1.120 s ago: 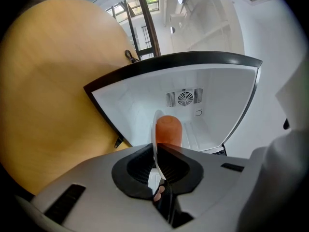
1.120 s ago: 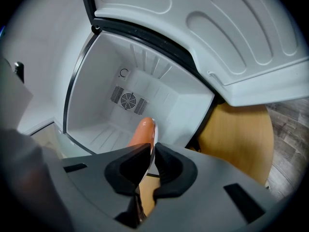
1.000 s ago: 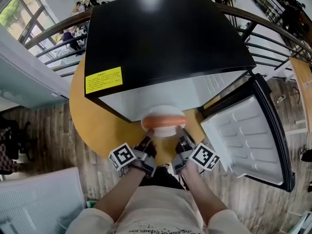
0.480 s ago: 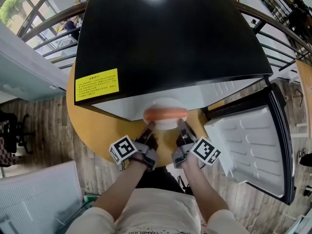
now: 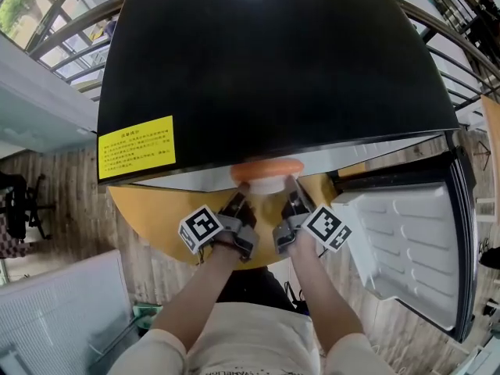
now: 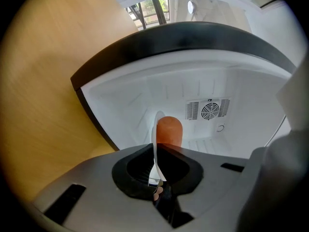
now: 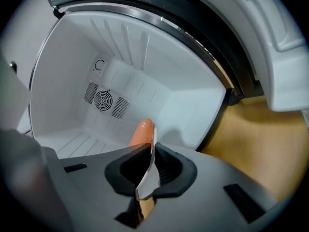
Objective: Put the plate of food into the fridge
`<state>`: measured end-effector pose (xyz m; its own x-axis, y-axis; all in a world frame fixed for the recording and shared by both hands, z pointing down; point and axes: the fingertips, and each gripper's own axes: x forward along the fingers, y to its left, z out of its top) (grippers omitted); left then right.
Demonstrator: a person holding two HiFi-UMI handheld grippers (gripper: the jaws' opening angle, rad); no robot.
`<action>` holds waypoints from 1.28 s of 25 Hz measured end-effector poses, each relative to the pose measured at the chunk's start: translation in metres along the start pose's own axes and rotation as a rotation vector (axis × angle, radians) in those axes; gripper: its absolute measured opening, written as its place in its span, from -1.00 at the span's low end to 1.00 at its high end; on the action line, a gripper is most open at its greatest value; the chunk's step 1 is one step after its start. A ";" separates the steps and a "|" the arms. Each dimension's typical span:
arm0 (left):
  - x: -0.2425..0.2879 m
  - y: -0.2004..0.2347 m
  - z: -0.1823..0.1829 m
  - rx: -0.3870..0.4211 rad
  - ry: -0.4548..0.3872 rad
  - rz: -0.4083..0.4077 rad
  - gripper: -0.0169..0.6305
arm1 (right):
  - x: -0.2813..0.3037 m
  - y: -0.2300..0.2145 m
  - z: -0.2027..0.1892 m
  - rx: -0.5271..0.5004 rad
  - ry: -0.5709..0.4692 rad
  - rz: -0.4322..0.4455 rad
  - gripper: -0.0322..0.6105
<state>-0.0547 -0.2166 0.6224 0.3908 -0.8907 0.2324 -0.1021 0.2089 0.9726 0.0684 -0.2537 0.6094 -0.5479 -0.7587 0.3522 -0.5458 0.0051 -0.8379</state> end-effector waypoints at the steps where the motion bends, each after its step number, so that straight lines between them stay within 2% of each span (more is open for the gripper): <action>1: 0.002 0.003 0.001 -0.003 -0.003 0.013 -0.83 | 0.003 -0.002 0.000 0.003 0.002 -0.003 -0.76; 16: 0.031 0.021 0.017 -0.008 -0.097 0.046 -0.83 | 0.043 -0.022 0.010 -0.003 -0.005 -0.030 -0.75; 32: 0.050 0.033 0.024 -0.013 -0.108 0.082 -0.83 | 0.067 -0.034 0.016 -0.011 -0.008 -0.054 -0.75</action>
<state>-0.0603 -0.2643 0.6659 0.2804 -0.9085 0.3097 -0.1177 0.2877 0.9505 0.0597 -0.3151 0.6549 -0.5121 -0.7635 0.3934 -0.5816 -0.0289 -0.8130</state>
